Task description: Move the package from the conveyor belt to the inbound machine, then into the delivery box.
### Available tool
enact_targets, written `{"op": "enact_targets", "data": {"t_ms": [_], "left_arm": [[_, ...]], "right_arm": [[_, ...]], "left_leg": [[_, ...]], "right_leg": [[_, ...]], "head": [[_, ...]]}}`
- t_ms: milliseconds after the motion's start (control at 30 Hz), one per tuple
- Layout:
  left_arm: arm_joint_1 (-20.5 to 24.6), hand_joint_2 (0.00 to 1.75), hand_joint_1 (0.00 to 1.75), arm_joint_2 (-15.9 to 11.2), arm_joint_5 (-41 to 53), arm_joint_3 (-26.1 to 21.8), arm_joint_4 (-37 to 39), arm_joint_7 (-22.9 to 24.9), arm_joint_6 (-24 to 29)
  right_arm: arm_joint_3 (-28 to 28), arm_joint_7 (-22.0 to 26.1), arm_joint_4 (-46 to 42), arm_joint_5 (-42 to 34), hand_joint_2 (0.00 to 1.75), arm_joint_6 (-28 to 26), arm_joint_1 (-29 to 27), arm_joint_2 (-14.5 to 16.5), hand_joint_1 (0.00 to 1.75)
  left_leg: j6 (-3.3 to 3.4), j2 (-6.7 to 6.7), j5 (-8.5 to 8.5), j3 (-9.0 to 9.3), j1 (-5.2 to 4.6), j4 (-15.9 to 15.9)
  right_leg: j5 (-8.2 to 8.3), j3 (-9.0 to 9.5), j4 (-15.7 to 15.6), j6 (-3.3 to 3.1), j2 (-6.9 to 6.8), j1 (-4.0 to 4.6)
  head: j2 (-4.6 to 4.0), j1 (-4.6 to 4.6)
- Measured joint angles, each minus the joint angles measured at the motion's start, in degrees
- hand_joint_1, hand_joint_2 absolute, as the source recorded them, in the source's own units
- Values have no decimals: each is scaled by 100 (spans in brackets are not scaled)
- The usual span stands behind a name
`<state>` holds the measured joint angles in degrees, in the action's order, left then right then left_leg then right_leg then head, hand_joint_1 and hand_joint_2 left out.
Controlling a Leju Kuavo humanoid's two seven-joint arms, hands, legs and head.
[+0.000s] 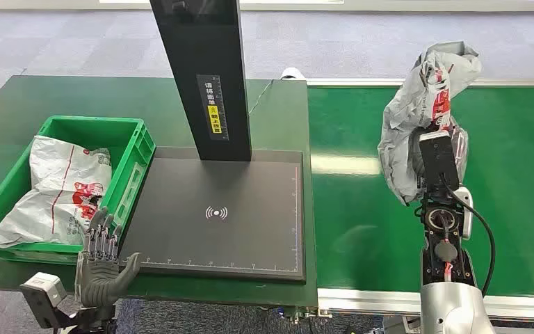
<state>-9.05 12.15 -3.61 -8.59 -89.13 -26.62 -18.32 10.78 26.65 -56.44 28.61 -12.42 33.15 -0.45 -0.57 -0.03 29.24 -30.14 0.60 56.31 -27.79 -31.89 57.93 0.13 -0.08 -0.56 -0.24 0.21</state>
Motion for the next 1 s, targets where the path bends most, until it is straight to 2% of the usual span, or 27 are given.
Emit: {"op": "enact_targets", "data": {"t_ms": [233,500,700,833,1000], "left_arm": [[64,175,0,-6,-1,-2,58,-44,-5],[222,175,0,-37,18,53,224,-75,-50],[379,175,0,-97,50,151,375,-91,-87],[385,175,0,-131,54,192,400,-57,-86],[340,175,0,-191,37,197,400,-11,-69]], "right_arm": [[-589,115,-570,-423,175,493,-46,303,175],[-1973,-145,-767,-752,175,1733,-4,650,175],[-3173,-404,-226,-660,175,2321,255,844,175],[-3835,-637,375,-612,175,2432,514,923,175],[-4559,-1011,1211,-220,175,2284,870,958,175]], "left_leg": [[-1,5,-1,3,1,-1],[-2,6,-3,1,2,-2],[-3,6,-5,1,2,-2],[-3,5,-5,1,2,-2],[-3,5,-5,1,1,-2]], "right_leg": [[0,0,1,-1,5,2],[0,0,2,0,5,2],[0,0,3,-1,6,2],[0,0,3,-1,5,2],[0,0,3,0,5,2]], "head": [[0,-1],[0,1],[0,1],[0,2],[0,2]]}}
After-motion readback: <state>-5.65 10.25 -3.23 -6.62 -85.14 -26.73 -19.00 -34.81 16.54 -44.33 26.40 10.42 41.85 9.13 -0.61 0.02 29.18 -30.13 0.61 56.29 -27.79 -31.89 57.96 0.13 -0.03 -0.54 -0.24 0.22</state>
